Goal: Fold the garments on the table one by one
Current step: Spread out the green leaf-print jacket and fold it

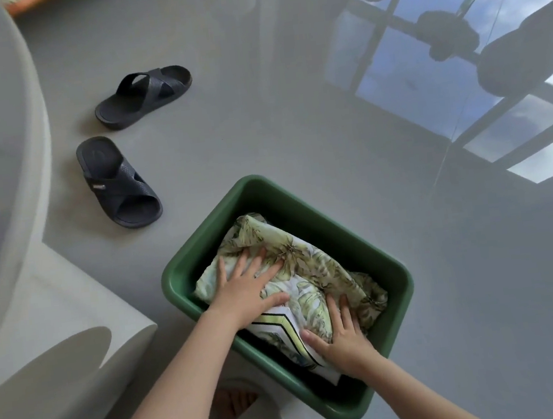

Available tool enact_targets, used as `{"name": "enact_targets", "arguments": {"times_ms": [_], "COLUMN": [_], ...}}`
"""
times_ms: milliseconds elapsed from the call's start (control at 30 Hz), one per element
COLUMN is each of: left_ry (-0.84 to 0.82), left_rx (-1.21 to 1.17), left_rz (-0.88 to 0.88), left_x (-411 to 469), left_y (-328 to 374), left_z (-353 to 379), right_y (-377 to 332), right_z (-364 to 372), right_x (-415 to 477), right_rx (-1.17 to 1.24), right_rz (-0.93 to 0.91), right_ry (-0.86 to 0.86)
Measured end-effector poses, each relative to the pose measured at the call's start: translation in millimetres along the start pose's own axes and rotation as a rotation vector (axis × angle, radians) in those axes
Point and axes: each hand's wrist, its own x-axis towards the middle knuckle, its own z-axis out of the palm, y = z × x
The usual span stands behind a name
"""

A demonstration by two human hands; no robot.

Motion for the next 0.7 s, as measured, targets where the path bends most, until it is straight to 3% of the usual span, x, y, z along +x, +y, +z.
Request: {"name": "enact_targets", "arguments": {"times_ms": [67,133,200,333,467,567,700], "left_ry": [0.18,0.507,0.69,0.483,0.308,0.326,0.356], "left_rx": [-0.129,-0.271,-0.264,-0.257,-0.338,-0.375,-0.419], "left_rz": [0.008,-0.03,-0.122,-0.348,-0.514,-0.522,-0.542], "left_x": [-6.1,-11.2,-13.6,-11.2,-4.1,-2.7,-0.3], "left_y": [-1.2,-8.8,-23.5,-48.6,-60.1,-62.1,-63.0], "left_z": [-12.8,-26.3,-36.2,-42.6,-43.6,-41.5,-38.6], "right_y": [-0.7,-1.3,-0.8,5.6,10.3,13.1,14.5], "right_z": [-3.1,-5.2,-4.8,-2.9,-6.2,-3.0,0.8], "right_x": [-8.2,-19.2,-29.3,-39.8,-38.6,-34.4,-30.0], "right_rx": [-0.002,0.087,0.212,0.336,0.705,0.828,0.774], "right_rz": [-0.031,-0.078,-0.119,0.019,0.204,0.193,0.202], "right_ry": [0.078,0.203,0.369,0.623,0.575,0.574,0.593]}}
